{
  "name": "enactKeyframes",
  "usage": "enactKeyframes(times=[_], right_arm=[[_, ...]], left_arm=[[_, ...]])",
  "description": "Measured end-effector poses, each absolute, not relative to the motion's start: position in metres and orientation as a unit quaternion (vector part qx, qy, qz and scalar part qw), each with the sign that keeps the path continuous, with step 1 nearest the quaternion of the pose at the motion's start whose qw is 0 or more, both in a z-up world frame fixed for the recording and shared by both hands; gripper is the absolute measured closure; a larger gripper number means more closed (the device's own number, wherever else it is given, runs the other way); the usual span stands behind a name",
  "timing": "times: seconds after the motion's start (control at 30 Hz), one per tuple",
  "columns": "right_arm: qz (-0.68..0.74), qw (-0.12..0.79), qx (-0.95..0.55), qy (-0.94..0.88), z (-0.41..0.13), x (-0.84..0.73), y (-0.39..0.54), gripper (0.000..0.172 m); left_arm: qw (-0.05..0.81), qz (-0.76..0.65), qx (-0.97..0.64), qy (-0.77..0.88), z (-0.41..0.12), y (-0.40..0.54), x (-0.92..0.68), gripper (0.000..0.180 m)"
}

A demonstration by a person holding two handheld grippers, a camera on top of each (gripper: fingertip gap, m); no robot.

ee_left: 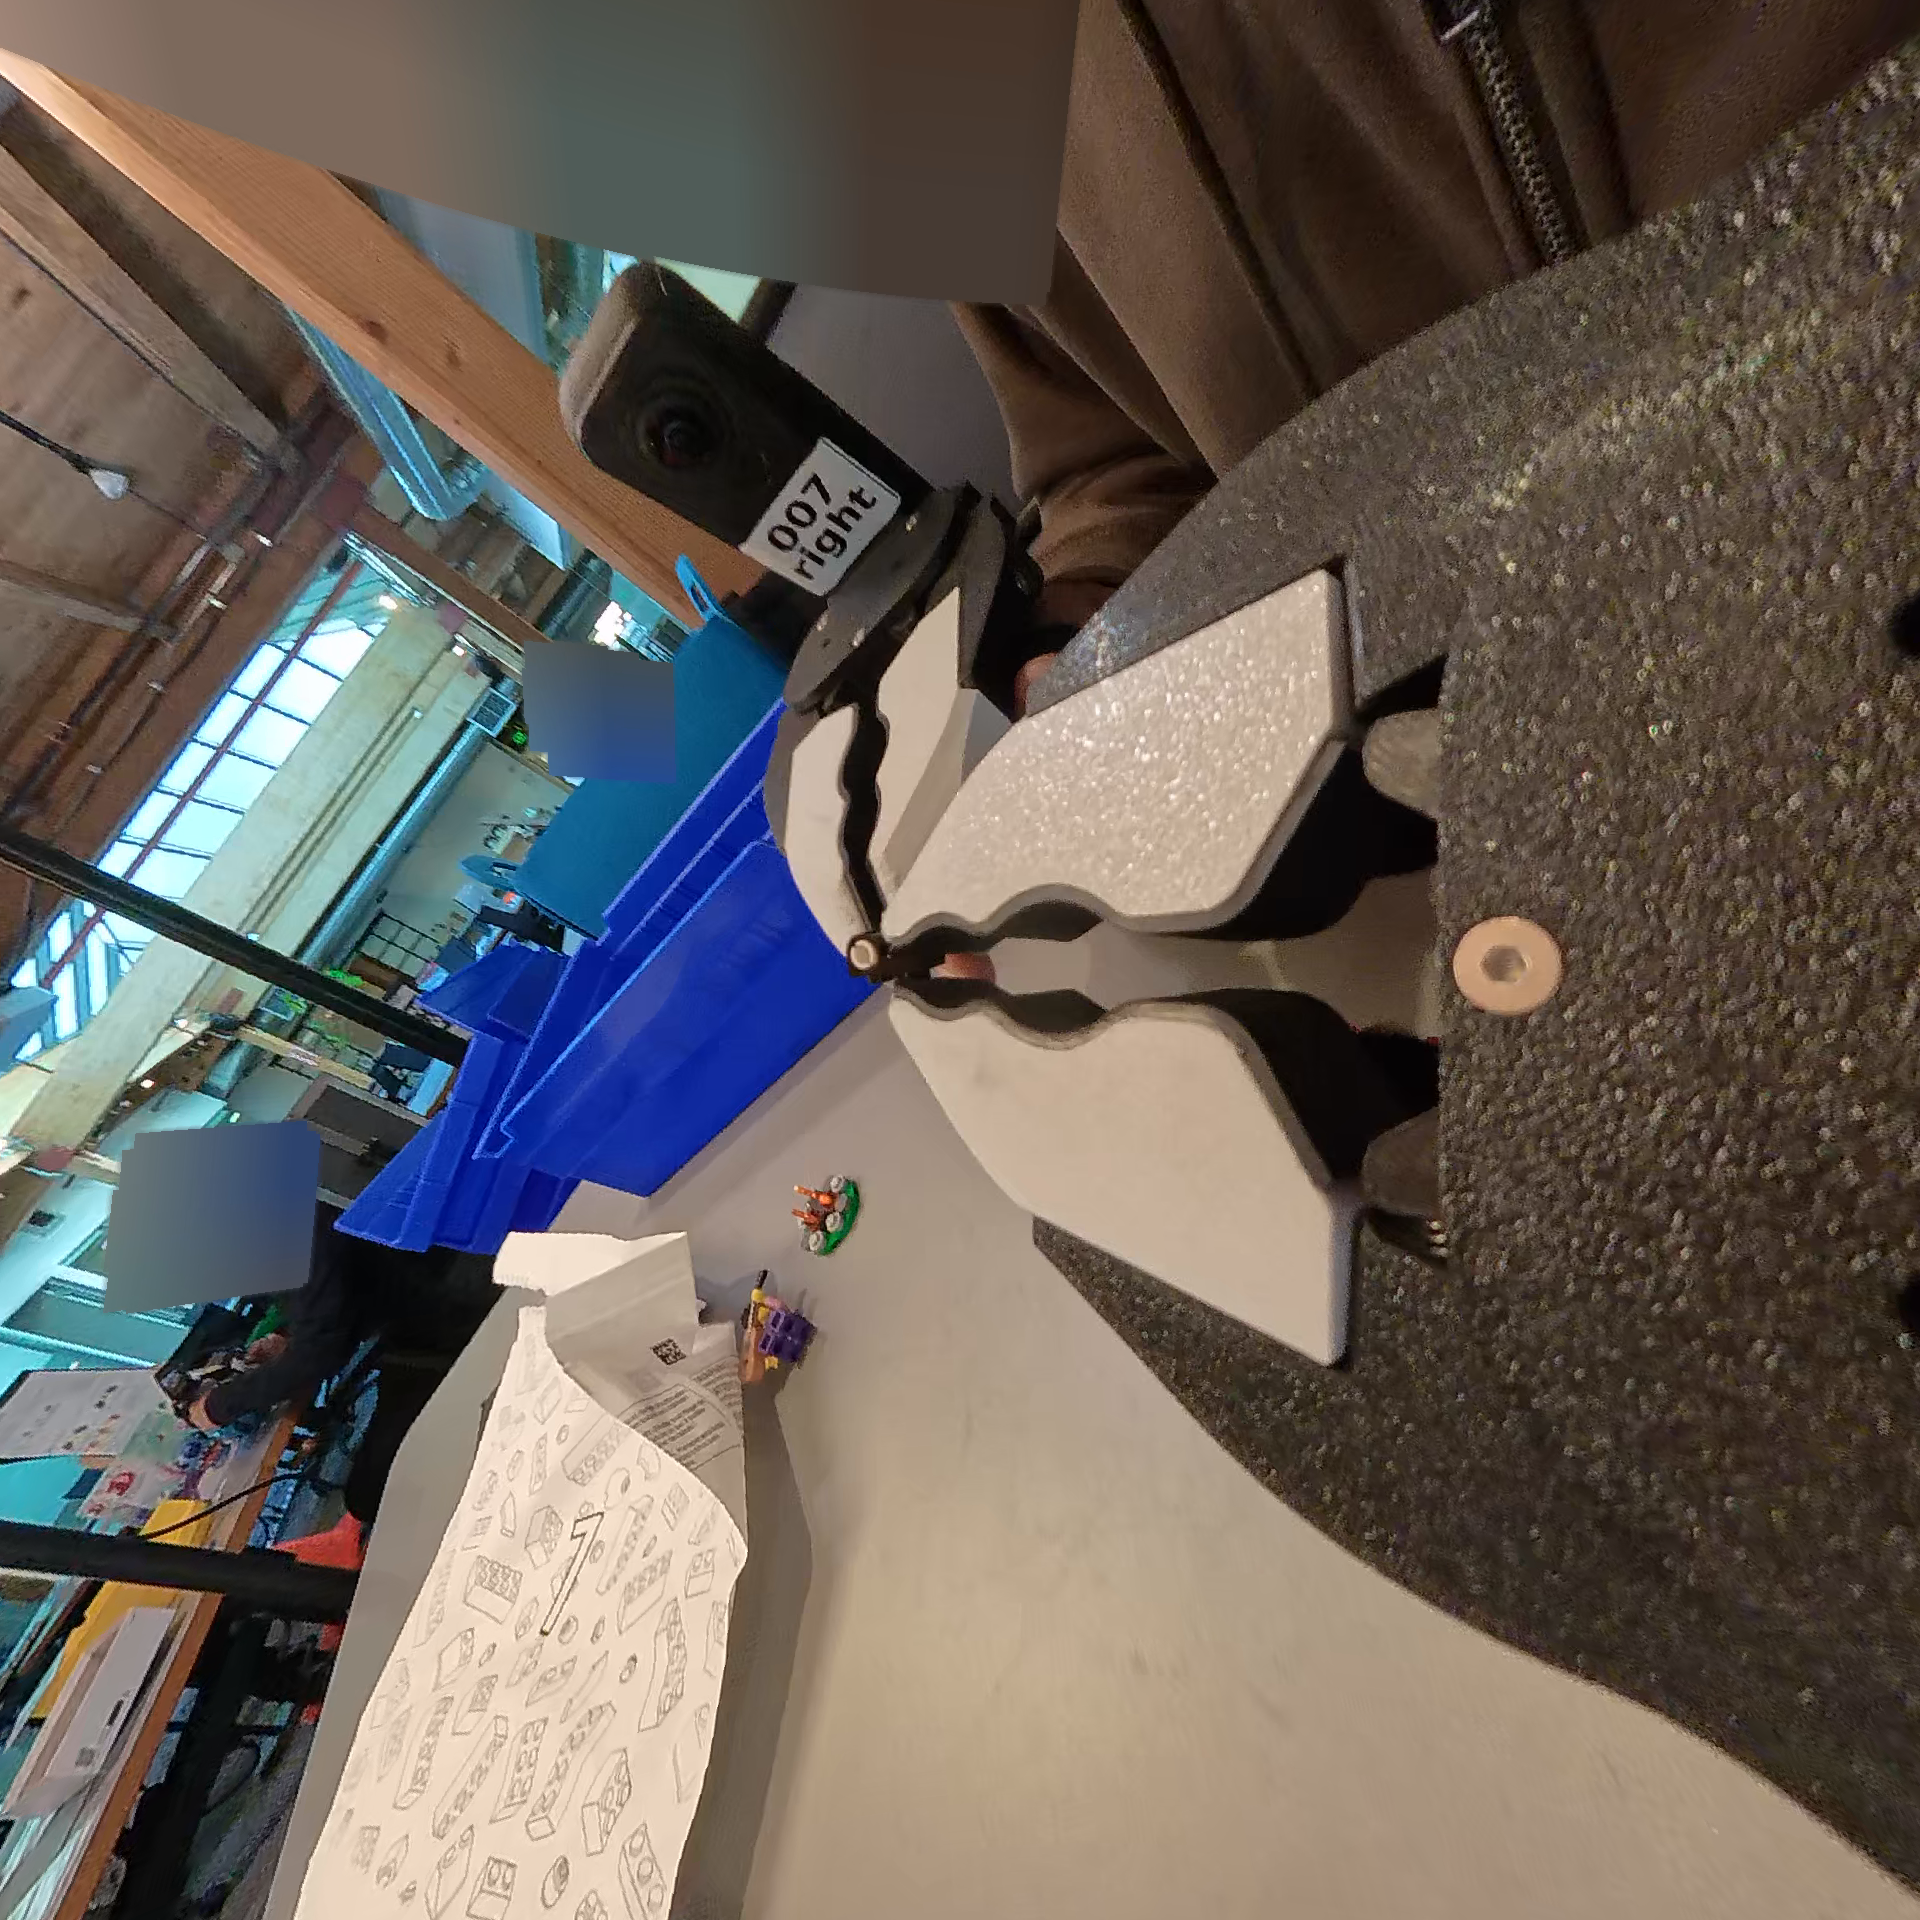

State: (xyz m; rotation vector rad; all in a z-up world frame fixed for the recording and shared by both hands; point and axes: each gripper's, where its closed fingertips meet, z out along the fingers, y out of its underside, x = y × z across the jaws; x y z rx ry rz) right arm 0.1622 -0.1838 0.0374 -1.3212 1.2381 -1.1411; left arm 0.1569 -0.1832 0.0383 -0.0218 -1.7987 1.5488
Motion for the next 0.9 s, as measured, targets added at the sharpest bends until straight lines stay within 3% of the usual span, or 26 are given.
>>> enactKeyframes(times=[0.47, 0.6, 0.73, 0.9], right_arm=[[-0.528, 0.399, -0.581, 0.473, 0.035, 0.159, -0.191, 0.172], [-0.532, 0.41, -0.596, 0.439, 0.039, 0.155, -0.188, 0.17], [-0.524, 0.406, -0.616, 0.426, 0.036, 0.154, -0.182, 0.156], [-0.504, 0.376, -0.66, 0.412, 0.021, 0.155, -0.175, 0.155]], left_arm=[[0.329, 0.608, -0.034, -0.722, 0.037, -0.185, 0.165, 0.177], [0.207, 0.594, -0.126, -0.767, 0.023, -0.186, 0.165, 0.177], [0.08, 0.579, -0.217, -0.782, 0.014, -0.186, 0.164, 0.177], [-0.031, 0.556, -0.294, -0.777, 0.007, -0.185, 0.166, 0.177]])
